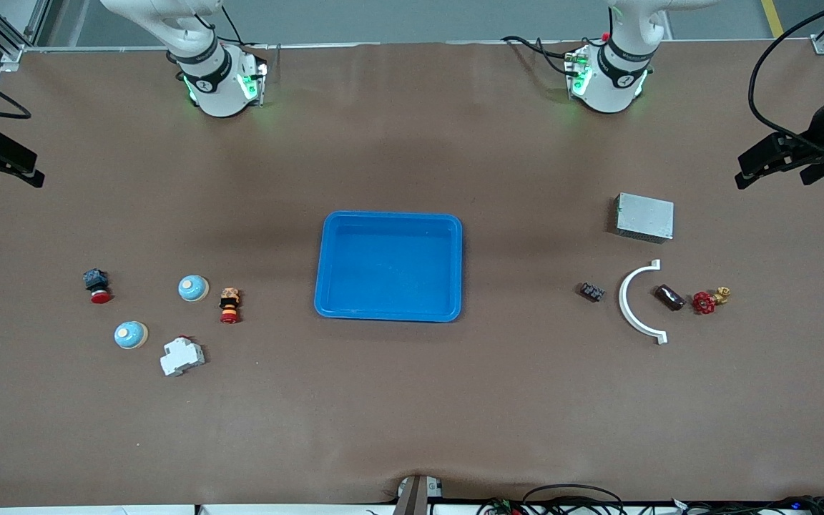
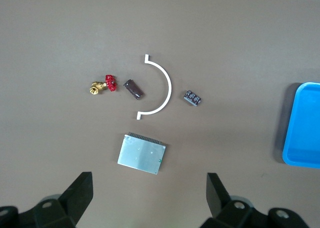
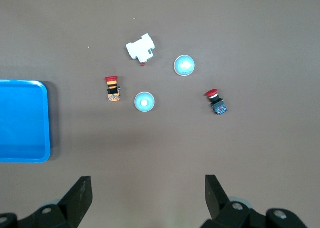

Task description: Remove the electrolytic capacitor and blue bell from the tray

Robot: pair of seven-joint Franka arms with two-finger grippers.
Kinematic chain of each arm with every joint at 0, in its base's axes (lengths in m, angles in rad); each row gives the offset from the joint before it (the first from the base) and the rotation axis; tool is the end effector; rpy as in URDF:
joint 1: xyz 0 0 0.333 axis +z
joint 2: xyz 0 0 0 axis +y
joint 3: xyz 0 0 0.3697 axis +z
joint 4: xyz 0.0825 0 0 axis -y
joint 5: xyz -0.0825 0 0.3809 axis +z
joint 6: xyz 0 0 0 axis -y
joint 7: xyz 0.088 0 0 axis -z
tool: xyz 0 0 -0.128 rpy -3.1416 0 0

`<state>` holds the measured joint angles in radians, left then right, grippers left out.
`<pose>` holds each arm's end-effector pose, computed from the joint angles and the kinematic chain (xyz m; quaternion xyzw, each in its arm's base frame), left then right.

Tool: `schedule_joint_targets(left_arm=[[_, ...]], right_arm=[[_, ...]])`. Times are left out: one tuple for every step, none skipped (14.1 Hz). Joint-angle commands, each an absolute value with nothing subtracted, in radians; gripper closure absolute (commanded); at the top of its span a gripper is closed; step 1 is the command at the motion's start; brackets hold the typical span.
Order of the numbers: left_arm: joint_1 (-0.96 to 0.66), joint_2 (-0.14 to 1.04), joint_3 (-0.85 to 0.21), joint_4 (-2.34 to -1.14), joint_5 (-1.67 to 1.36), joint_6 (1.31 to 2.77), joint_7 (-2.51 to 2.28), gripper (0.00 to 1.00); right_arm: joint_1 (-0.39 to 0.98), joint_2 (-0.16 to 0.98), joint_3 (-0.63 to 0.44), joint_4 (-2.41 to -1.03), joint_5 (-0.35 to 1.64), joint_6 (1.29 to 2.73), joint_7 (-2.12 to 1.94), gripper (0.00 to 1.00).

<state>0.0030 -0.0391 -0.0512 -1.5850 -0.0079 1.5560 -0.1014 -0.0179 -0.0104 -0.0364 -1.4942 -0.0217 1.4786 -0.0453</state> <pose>0.5353 -0.0275 0.6705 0.9996 0.0265 0.0048 0.0033 0.5373 -0.0323 0.6904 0.9999 -0.0055 -0.0031 0.0105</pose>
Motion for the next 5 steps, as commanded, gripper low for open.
schedule_joint_targets(left_arm=[[0.008, -0.041, -0.055, -1.568, -0.011, 1.543, -0.084, 0.00], [0.008, -0.040, -0.055, -1.565, -0.009, 1.539, -0.084, 0.00], [0.006, -0.040, -0.055, -1.563, -0.005, 1.533, -0.084, 0.00], [0.006, -0.041, -0.055, -1.562, -0.005, 1.522, -0.083, 0.00], [0.008, -0.043, -0.055, -1.562, -0.005, 1.516, -0.084, 0.00]], right_arm=[[-0.009, -0.031, -0.040, -1.491, -0.041, 1.471, -0.026, 0.00], [-0.008, -0.031, -0.040, -1.491, -0.041, 1.471, -0.026, 0.00], [-0.008, -0.031, -0.040, -1.491, -0.041, 1.471, -0.025, 0.00], [-0.009, -0.031, -0.038, -1.491, -0.040, 1.470, -0.023, 0.00], [-0.011, -0.031, -0.038, -1.491, -0.032, 1.470, -0.021, 0.00]])
